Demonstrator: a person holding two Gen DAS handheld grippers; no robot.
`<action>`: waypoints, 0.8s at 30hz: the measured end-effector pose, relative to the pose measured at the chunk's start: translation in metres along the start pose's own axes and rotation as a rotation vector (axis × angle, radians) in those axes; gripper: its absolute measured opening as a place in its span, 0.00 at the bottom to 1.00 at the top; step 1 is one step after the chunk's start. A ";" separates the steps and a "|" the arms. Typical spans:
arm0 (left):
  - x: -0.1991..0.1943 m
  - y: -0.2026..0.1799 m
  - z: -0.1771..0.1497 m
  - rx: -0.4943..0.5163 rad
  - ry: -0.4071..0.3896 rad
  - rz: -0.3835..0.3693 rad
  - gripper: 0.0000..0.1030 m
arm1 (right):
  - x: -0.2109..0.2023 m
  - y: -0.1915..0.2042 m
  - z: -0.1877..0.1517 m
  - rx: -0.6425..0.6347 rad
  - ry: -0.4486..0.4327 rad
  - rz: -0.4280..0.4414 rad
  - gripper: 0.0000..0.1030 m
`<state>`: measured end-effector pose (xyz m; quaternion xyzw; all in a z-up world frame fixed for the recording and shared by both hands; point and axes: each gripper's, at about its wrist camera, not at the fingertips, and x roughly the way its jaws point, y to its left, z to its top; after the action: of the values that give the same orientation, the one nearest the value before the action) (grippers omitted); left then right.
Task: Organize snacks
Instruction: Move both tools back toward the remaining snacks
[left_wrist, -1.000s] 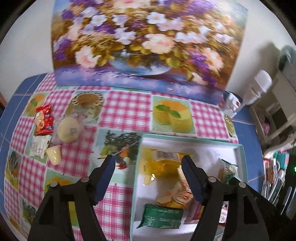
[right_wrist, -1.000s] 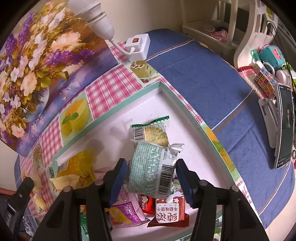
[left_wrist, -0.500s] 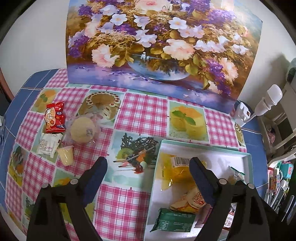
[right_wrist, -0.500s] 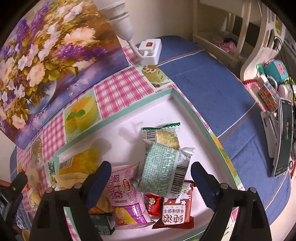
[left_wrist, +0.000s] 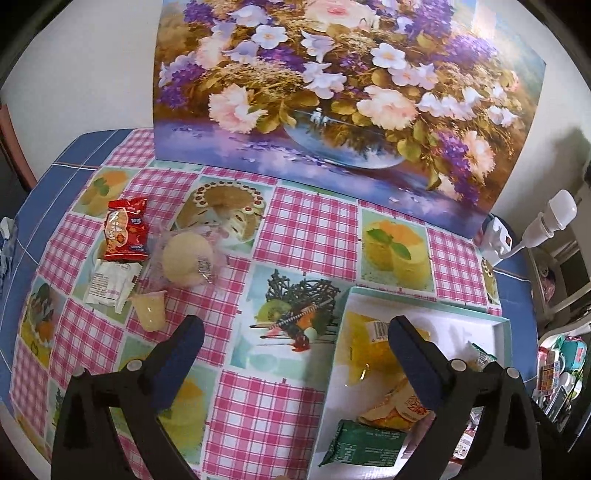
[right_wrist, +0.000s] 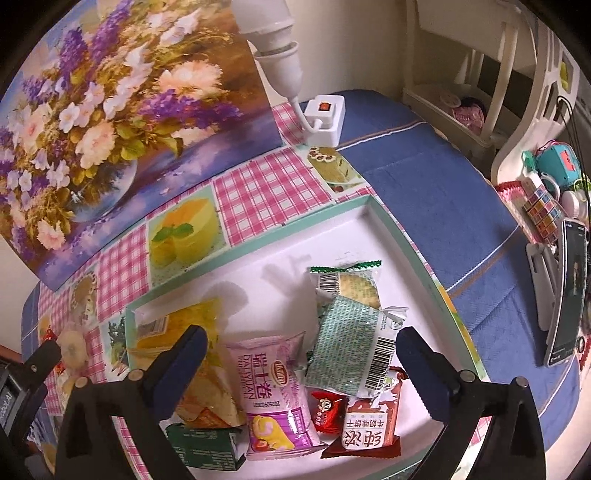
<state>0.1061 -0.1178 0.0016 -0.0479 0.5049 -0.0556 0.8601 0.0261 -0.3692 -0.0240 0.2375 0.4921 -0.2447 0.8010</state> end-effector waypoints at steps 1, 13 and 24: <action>0.000 0.002 0.001 -0.001 0.000 0.001 0.97 | 0.000 0.001 0.000 -0.004 0.000 0.001 1.00; -0.020 0.029 0.014 0.034 -0.058 0.049 0.97 | -0.011 0.006 0.001 -0.036 -0.012 -0.017 1.00; -0.042 0.101 0.027 -0.032 -0.110 0.190 0.97 | -0.027 0.040 -0.002 -0.095 -0.040 0.022 1.00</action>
<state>0.1140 -0.0109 0.0365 -0.0166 0.4600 0.0369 0.8870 0.0392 -0.3330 0.0050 0.1997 0.4844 -0.2167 0.8237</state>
